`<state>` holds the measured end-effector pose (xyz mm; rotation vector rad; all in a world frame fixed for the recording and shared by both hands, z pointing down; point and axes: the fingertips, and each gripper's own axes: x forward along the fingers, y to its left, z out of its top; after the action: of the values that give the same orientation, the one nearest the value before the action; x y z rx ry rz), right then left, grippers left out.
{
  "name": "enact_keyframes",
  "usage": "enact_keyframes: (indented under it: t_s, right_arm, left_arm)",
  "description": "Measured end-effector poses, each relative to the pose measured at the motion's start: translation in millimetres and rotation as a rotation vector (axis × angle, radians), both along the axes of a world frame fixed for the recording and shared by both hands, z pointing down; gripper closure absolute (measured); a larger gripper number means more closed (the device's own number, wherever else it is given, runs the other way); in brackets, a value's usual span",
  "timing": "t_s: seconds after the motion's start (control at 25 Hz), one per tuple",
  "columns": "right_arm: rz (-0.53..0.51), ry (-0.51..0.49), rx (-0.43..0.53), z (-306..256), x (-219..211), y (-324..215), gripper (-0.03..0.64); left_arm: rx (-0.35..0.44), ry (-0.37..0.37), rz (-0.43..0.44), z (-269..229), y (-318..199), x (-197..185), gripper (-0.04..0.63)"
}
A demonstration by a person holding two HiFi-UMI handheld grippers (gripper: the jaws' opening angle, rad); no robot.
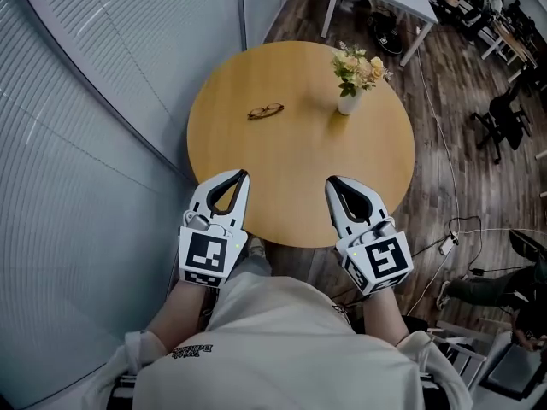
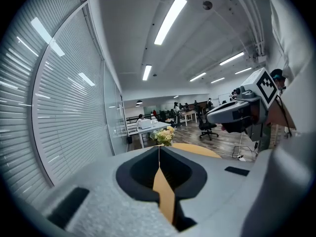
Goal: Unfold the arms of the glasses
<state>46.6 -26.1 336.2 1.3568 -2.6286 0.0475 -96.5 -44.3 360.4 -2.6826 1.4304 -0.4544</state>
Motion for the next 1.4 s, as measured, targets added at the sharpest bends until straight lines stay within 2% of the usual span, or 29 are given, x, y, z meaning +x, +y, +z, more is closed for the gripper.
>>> enact_keyframes:
  t_s: [0.36,0.56,0.76,1.0,1.16,1.4]
  right_arm:
    - [0.021,0.018,-0.007,3.5,-44.0,-66.1,0.586]
    - [0.049,0.023,-0.039,17.6,-50.2,-98.6,0.586]
    - [0.057,0.031,-0.076,33.8,-47.7,-123.7,0.586]
    - [0.025,0.019,-0.102,48.7,-39.1,-147.4,0.586]
    - [-0.022,-0.041,-0.131,55.1,-32.0,-163.5,0.586]
    - [-0.065,-0.059,-0.087,41.8,-27.2,-198.0,0.586]
  left_arm:
    - [-0.019,-0.01,0.029,7.5,-69.2,-38.3,0.571]
    - [-0.036,-0.007,0.015,15.4,-107.1,-49.1,0.571]
    - [-0.052,0.003,0.021,24.8,-129.3,-45.9,0.571]
    - [-0.098,-0.027,-0.01,44.6,-147.6,-40.4,0.571]
    - [-0.118,-0.038,-0.045,50.4,-164.4,-34.0,0.571]
    - [-0.131,-0.077,-0.071,56.8,-186.8,-25.1,0.571]
